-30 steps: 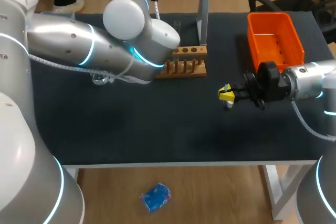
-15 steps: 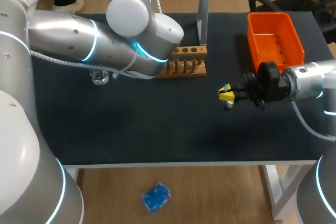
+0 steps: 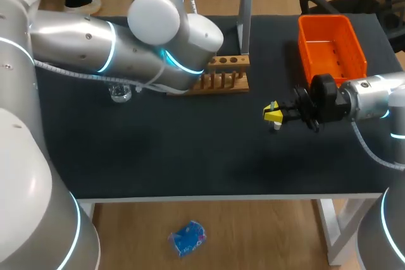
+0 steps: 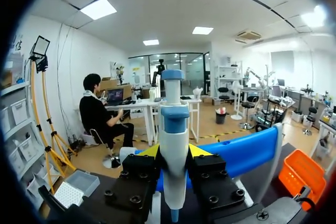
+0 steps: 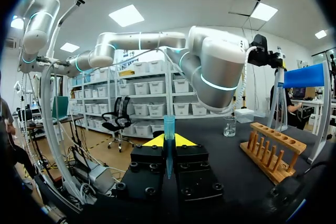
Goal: Invert the test tube, pick up the pipette, mount the tip to pipette, aspirate from beaker and dispense into the tube, eject the tip, return the pipette, and cap with the stopper.
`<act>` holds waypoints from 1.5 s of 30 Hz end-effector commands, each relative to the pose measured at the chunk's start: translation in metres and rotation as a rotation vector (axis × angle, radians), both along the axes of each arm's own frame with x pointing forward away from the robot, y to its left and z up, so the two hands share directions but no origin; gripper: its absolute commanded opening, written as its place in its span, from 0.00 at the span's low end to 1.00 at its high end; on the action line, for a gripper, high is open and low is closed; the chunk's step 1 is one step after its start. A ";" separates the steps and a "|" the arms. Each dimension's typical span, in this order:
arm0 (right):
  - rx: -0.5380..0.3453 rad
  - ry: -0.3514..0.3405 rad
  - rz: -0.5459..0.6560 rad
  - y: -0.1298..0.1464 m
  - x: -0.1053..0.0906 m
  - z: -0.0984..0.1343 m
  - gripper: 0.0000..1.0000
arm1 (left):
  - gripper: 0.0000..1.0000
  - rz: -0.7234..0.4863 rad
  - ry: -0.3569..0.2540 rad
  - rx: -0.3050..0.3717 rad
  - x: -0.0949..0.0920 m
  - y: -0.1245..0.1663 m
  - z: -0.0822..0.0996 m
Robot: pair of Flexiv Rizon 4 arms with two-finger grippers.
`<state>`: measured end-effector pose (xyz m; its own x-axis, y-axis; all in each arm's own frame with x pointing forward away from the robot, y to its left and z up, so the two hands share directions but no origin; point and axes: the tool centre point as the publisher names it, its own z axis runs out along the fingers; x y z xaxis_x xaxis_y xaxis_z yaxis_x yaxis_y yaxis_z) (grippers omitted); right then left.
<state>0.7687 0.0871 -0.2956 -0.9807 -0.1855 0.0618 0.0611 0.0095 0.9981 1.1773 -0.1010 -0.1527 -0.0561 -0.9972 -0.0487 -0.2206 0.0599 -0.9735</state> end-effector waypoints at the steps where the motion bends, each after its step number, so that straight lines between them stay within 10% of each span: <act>1: 0.000 -0.001 0.002 -0.001 0.000 0.000 0.00 | 0.00 -0.071 -0.010 -0.014 -0.025 0.007 0.012; 28: 0.000 -0.001 0.002 -0.001 0.000 0.000 0.00 | 0.00 -0.950 -0.018 -0.070 -0.180 -0.024 0.053; 40: 0.000 -0.001 0.002 -0.001 0.000 0.000 0.00 | 0.00 -1.146 -0.062 -0.055 -0.256 -0.074 0.043; 45: 0.000 -0.001 0.002 -0.001 0.000 0.000 0.00 | 0.00 -1.128 -0.055 -0.038 -0.259 -0.078 0.041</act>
<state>0.7687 0.0870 -0.2957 -0.9807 -0.1854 0.0618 0.0611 0.0095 0.9981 0.9183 -0.1846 -0.1099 -0.8047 -0.5869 -0.0900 -0.0314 0.1934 -0.9806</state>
